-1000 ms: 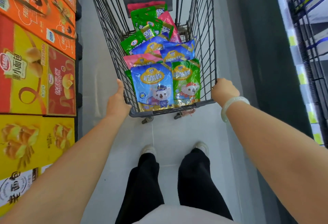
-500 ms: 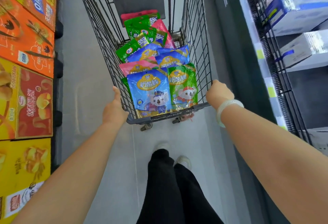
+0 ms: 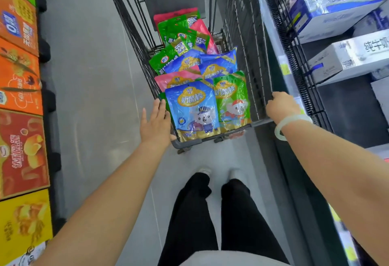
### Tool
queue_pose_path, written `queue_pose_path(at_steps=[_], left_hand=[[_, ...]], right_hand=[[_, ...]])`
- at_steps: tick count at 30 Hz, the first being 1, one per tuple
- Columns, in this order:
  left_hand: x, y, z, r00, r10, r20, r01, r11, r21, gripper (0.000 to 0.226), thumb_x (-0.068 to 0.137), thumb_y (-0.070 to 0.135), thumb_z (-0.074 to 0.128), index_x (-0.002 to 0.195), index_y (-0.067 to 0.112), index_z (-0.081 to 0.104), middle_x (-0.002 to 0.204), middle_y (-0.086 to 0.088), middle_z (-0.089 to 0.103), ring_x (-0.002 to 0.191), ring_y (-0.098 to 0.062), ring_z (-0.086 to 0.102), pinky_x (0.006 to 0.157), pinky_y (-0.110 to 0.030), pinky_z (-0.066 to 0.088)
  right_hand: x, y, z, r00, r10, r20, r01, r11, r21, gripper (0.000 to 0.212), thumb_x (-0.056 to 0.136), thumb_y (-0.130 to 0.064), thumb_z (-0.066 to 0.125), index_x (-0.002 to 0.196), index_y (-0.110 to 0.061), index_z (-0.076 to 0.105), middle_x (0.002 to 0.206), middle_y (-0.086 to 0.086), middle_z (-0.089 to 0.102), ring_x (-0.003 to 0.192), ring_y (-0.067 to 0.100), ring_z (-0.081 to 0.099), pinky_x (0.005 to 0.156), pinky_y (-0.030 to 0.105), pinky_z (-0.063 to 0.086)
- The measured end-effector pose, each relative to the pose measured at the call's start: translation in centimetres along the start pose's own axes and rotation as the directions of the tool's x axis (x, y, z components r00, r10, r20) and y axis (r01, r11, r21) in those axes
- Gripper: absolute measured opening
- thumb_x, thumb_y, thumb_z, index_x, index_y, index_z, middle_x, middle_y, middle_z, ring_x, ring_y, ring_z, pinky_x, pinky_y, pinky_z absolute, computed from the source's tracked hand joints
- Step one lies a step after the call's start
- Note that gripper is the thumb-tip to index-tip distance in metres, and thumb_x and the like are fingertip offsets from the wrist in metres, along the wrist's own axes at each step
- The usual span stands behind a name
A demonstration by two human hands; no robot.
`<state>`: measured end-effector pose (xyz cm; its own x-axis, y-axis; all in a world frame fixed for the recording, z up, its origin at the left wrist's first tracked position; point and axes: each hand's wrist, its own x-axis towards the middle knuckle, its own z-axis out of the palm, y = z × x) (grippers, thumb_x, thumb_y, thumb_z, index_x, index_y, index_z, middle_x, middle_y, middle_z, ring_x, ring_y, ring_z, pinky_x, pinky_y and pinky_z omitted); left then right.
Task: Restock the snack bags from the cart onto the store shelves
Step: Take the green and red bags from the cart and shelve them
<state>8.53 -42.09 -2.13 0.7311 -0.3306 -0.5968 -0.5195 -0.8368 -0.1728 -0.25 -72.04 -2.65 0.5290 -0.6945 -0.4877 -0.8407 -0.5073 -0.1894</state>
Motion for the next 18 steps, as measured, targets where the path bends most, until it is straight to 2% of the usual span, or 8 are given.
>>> queue_pose_path(at_steps=[3, 6, 8, 10, 12, 13, 16, 18], left_hand=[[1.1, 2.1, -1.3, 1.000, -0.014, 0.008, 0.014, 0.999, 0.033, 0.083, 0.085, 0.046, 0.059, 0.149, 0.013, 0.019, 0.160, -0.006, -0.015, 0.147, -0.021, -0.019, 0.119, -0.047, -0.001], [2.2, 4.1, -2.4, 1.000, -0.023, 0.010, 0.023, 0.999, 0.033, 0.084, 0.085, 0.044, 0.061, 0.150, 0.013, 0.018, 0.160, -0.006, -0.015, 0.147, -0.021, -0.018, 0.119, -0.048, 0.000], [2.7, 5.0, -2.9, 1.000, -0.028, 0.014, 0.028, 0.999, 0.034, 0.083, 0.084, 0.043, 0.062, 0.150, 0.014, 0.020, 0.160, -0.005, -0.015, 0.147, -0.020, -0.018, 0.119, -0.047, 0.000], [3.0, 5.8, -3.5, 0.999, -0.041, 0.024, 0.040, 0.998, 0.041, 0.083, 0.084, 0.044, 0.062, 0.150, 0.016, 0.021, 0.160, -0.004, -0.014, 0.147, -0.019, -0.018, 0.119, -0.047, 0.001], [3.2, 6.8, -4.2, 0.997, -0.060, 0.037, 0.057, 0.995, 0.083, 0.082, 0.085, 0.045, 0.060, 0.150, 0.017, 0.019, 0.160, -0.003, -0.013, 0.147, -0.019, -0.018, 0.119, -0.046, 0.002], [3.3, 7.3, -4.5, 0.997, -0.066, 0.043, 0.060, 0.991, 0.118, 0.082, 0.085, 0.047, 0.058, 0.151, 0.018, 0.018, 0.160, -0.003, -0.012, 0.148, -0.019, -0.017, 0.119, -0.046, 0.002], [3.4, 8.7, -5.3, 0.997, -0.070, 0.043, 0.061, 0.983, 0.175, 0.082, 0.086, 0.049, 0.056, 0.151, 0.018, 0.016, 0.161, -0.004, -0.010, 0.148, -0.020, -0.015, 0.119, -0.046, 0.004], [3.5, 9.3, -5.7, 0.996, -0.073, 0.050, 0.064, 0.983, 0.175, 0.082, 0.086, 0.049, 0.056, 0.151, 0.017, 0.017, 0.161, -0.004, -0.010, 0.148, -0.020, -0.015, 0.119, -0.046, 0.003]], right_hand=[[2.0, 1.5, -1.1, 1.000, -0.013, 0.022, 0.011, 0.996, 0.083, 0.021, 0.087, -0.003, 0.043, 0.075, -0.015, 0.054, 0.079, 0.011, 0.055, 0.094, 0.037, 0.056, 0.070, 0.037, 0.045], [3.9, 3.1, -2.2, 0.999, -0.017, 0.032, 0.013, 0.993, 0.118, 0.039, 0.086, -0.004, 0.043, 0.057, -0.024, 0.027, 0.068, 0.007, 0.039, 0.081, 0.028, 0.046, 0.062, 0.027, 0.034], [4.6, 3.9, -2.8, 0.998, -0.026, 0.053, 0.019, 0.992, 0.128, 0.034, 0.086, -0.004, 0.043, 0.059, -0.022, 0.035, 0.073, 0.012, 0.044, 0.082, 0.027, 0.048, 0.063, 0.025, 0.033], [5.2, 4.6, -3.4, 0.997, -0.039, 0.067, 0.030, 0.991, 0.130, 0.019, 0.087, -0.004, 0.044, 0.086, -0.008, 0.062, 0.097, 0.020, 0.062, 0.095, 0.034, 0.058, 0.070, 0.027, 0.034], [5.8, 5.2, -4.1, 0.995, -0.051, 0.080, 0.042, 0.993, 0.114, 0.025, 0.089, -0.005, 0.044, 0.107, -0.006, 0.062, 0.120, 0.020, 0.061, 0.106, 0.034, 0.059, 0.072, 0.028, 0.036], [6.1, 5.5, -4.5, 0.994, -0.064, 0.088, 0.054, 0.992, 0.113, 0.024, 0.089, -0.006, 0.044, 0.105, -0.006, 0.062, 0.117, 0.020, 0.062, 0.105, 0.034, 0.060, 0.071, 0.027, 0.036], [7.1, 6.3, -5.2, 0.992, -0.085, 0.090, 0.078, 0.994, 0.078, 0.016, 0.087, -0.004, 0.045, 0.074, -0.006, 0.053, 0.093, 0.020, 0.060, 0.086, 0.033, 0.058, 0.067, 0.029, 0.036], [7.4, 6.5, -5.7, 0.991, -0.095, 0.090, 0.093, 0.995, 0.022, 0.012, 0.089, -0.005, 0.046, 0.086, -0.004, 0.058, 0.097, 0.019, 0.061, 0.087, 0.034, 0.058, 0.069, 0.031, 0.039]])
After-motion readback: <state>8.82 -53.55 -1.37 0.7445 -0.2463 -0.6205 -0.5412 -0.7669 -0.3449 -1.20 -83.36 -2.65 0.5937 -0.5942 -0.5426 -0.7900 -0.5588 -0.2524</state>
